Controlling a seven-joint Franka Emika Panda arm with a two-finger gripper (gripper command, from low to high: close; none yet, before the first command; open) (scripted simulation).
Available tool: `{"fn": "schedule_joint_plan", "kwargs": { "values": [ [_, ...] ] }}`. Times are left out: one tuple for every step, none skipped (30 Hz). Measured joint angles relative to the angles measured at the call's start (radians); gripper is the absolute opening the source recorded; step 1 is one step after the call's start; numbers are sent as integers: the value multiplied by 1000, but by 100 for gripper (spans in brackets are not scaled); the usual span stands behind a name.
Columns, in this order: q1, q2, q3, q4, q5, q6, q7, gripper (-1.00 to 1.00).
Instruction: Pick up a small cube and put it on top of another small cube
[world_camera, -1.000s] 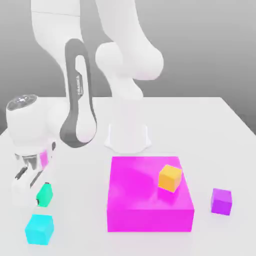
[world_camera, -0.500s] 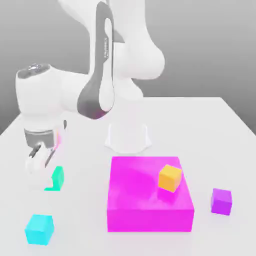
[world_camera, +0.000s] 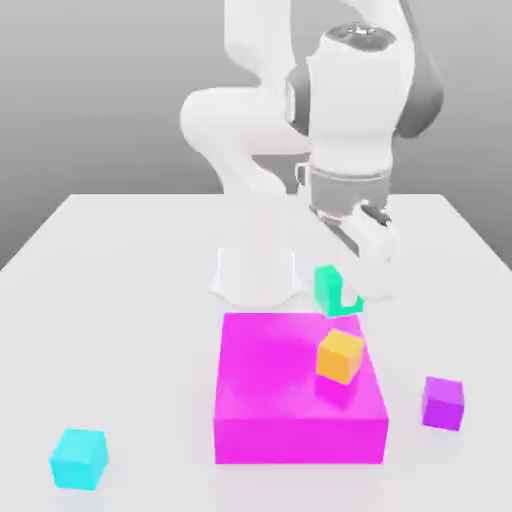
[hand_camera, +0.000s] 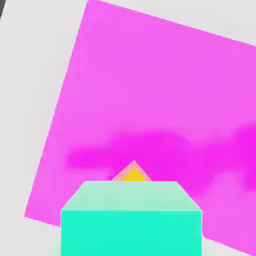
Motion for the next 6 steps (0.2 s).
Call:
{"fn": "schedule_joint_plan", "kwargs": {
  "values": [
    [-4, 31, 8, -7, -5, 38, 6, -100],
    [-7, 64, 14, -14, -10, 78, 11, -100],
    [-10, 90, 19, -20, -14, 110, 15, 100],
    [-10, 90, 19, -20, -14, 110, 15, 100],
    [-10, 90, 19, -20, -14, 110, 15, 100],
    [-10, 90, 19, -20, -14, 110, 15, 100]
  ]
}}
